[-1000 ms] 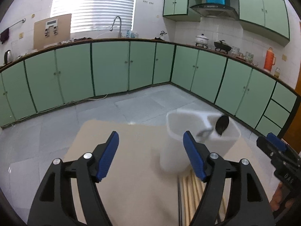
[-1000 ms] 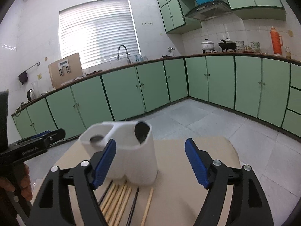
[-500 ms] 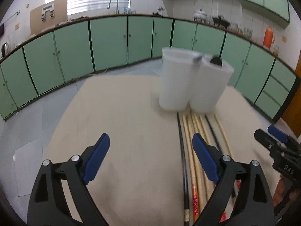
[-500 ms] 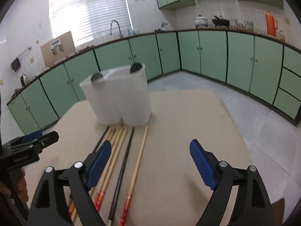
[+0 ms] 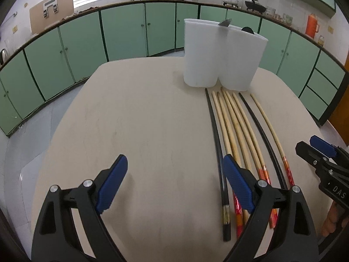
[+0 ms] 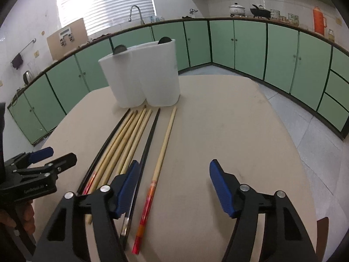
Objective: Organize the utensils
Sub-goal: 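Move both tools back over the row of chopsticks, then grasp a black chopstick with the left tool while the right tool grasps a red-patterned chopstick, then carry both chopsticks upright to the holder and lower them in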
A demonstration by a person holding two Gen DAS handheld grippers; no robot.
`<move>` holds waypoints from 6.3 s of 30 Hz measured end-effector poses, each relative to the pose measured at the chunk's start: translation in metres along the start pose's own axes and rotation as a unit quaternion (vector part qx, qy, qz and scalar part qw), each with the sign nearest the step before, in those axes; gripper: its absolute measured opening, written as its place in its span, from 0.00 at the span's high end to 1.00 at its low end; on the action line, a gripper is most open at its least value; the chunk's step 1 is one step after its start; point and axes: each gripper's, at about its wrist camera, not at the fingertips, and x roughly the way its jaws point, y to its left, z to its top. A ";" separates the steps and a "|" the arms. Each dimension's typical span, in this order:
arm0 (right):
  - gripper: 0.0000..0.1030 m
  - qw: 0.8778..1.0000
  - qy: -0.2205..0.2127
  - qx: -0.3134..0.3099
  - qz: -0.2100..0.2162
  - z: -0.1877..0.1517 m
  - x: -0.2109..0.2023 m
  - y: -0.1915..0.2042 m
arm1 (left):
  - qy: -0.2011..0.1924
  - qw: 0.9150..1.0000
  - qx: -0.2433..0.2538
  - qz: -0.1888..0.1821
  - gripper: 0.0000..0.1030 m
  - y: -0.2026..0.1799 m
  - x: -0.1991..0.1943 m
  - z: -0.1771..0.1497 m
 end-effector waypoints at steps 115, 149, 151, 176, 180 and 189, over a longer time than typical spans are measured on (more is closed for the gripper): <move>0.94 0.998 0.006 -0.061 -0.003 -0.013 -0.075 0.043 | -0.032 0.998 0.056 -0.014 0.94 -0.033 -0.077 -0.032; 0.95 0.988 -0.094 -0.116 0.024 0.129 -0.121 0.062 | -0.202 0.978 0.033 -0.043 0.94 -0.033 -0.164 0.101; 0.95 0.989 -0.092 -0.116 0.030 0.134 -0.119 0.062 | -0.205 0.977 0.032 -0.043 0.94 -0.032 -0.165 0.103; 0.95 0.976 -0.168 -0.123 0.064 0.257 -0.141 0.056 | -0.305 0.950 0.026 -0.064 0.94 -0.039 -0.208 0.200; 0.95 0.979 -0.159 -0.116 0.058 0.269 -0.120 0.056 | -0.311 0.948 0.023 -0.062 0.94 -0.046 -0.196 0.216; 0.95 0.985 -0.121 -0.115 0.035 0.262 -0.054 0.052 | -0.271 0.961 0.018 -0.050 0.94 -0.056 -0.111 0.233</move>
